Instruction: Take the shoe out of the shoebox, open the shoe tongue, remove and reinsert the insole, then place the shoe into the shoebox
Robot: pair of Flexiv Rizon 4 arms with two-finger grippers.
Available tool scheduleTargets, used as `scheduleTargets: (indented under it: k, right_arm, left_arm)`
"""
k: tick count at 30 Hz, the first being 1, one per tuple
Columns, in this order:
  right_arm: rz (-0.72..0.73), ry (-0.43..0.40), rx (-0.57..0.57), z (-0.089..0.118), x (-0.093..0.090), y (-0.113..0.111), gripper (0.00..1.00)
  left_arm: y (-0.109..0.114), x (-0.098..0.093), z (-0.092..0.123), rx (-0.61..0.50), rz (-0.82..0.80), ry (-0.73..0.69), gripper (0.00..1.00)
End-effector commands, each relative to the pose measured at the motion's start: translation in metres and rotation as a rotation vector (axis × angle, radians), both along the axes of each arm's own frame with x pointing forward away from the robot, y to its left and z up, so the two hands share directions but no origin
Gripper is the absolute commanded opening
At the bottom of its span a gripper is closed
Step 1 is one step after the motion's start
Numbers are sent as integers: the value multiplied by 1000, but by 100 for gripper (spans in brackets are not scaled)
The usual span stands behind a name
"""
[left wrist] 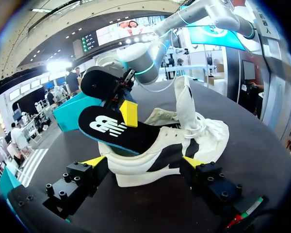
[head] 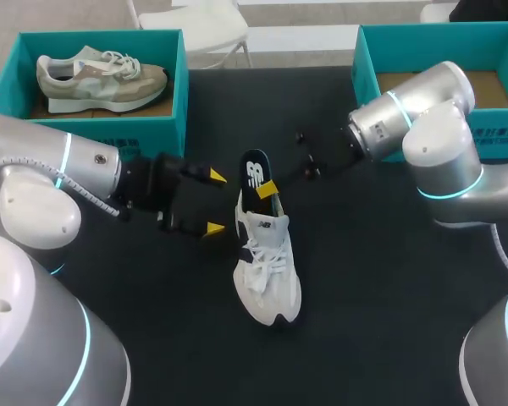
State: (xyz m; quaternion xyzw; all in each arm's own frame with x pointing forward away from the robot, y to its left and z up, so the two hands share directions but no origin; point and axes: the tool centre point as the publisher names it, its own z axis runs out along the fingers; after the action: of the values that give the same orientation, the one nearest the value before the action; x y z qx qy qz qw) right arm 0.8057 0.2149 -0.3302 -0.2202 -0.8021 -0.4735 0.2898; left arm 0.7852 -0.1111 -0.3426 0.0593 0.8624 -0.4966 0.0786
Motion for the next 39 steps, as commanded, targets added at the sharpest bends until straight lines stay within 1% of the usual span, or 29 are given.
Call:
scheduleTargets:
  k: [1,3,10,13,17,20,21,22,24,27,30,33,36,37,39]
  right_arm:
    - [16,17,4,-7,4,5,0]
    - [18,27,9,-9,0,5,0]
    - [22,91,9,-15,-25,5,0]
    - [17,106,6,-16,-33,5,0]
    - [12,123,-4,-18,-36,3,0]
    - [11,124,-13,-18,-35,3,0]
    - [11,119,-15,-17,-32,3,4]
    - [10,111,-19,-15,-31,2,14]
    - [8,101,-22,-13,-27,1,26]
    - [7,87,-25,-12,-21,0,32]
    - [14,74,-24,-11,-14,2,33]
    - [24,67,-21,-12,-7,4,32]
    - [33,65,-17,-14,-2,6,28]
    - [35,65,-16,-15,-1,7,19]
    - [39,68,-14,-16,0,7,11]
  left_arm:
    - [1,-2,0,-3,2,-2,100]
    - [1,-3,0,-5,2,-1,100]
    - [0,-3,0,-5,-2,0,100]
    - [0,-3,-1,-2,-6,-1,100]
    - [0,-3,0,1,-12,-2,100]
    - [0,-3,0,1,-16,-4,100]
    - [0,-3,0,1,-17,-4,100]
    - [0,-3,0,0,-17,-5,100]
    - [-1,-3,0,0,-17,-5,100]
    - [0,-3,1,0,-17,-6,100]
    - [0,-3,1,0,-15,-5,100]
    - [1,-4,1,0,-13,-5,100]
    - [1,-4,1,-2,-9,-4,100]
    - [1,-4,1,-2,-7,-4,100]
    - [2,-4,1,-3,-6,-3,100]
